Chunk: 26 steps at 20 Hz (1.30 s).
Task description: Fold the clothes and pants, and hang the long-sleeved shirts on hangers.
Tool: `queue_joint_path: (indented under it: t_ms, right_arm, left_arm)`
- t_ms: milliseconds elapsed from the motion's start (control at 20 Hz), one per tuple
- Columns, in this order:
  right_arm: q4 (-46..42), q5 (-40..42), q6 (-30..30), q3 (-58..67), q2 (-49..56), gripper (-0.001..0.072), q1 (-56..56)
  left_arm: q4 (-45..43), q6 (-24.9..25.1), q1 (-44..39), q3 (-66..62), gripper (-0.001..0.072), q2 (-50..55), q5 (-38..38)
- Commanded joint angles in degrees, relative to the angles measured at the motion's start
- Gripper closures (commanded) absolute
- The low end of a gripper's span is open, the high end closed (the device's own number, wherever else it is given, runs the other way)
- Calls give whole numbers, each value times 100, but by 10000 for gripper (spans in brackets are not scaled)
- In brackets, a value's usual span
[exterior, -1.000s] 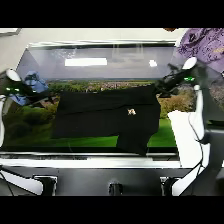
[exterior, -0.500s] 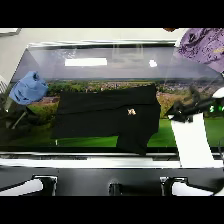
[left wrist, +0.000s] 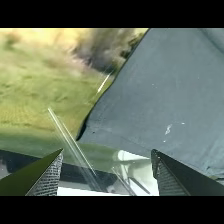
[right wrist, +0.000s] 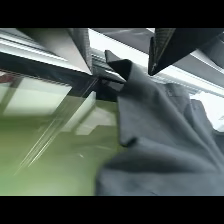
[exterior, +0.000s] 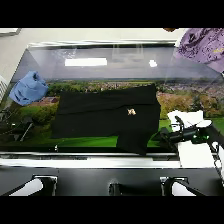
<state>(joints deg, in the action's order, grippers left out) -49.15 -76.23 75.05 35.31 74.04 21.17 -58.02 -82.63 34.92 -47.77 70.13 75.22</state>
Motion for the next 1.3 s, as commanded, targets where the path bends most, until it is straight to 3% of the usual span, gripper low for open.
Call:
queue_joint_path:
  t_ms: [0, 350, 600, 650, 950, 1250]
  right_arm:
    - [470, 516, -201, -439, -35, 299, -7]
    - [739, 1130, -264, -485, -17, 300, -52]
    - [678, 1550, 26, -485, 131, 302, -1040]
    - [675, 1628, 107, -485, 131, 320, -1130]
    - [675, 1788, 101, -485, 131, 679, -1178]
    - [669, 1751, 103, -483, 131, 686, -1178]
  left_arm:
    - [26, 17, 11, 76, 80, -35, -39]
    - [26, -15, 11, 76, 80, -33, -162]
    - [26, -48, 11, 76, 80, -24, -175]
    - [24, -46, 11, 76, 79, -24, -177]
    - [20, 63, 13, 79, 80, -24, -382]
    - [195, 796, 15, 527, 80, 7, -614]
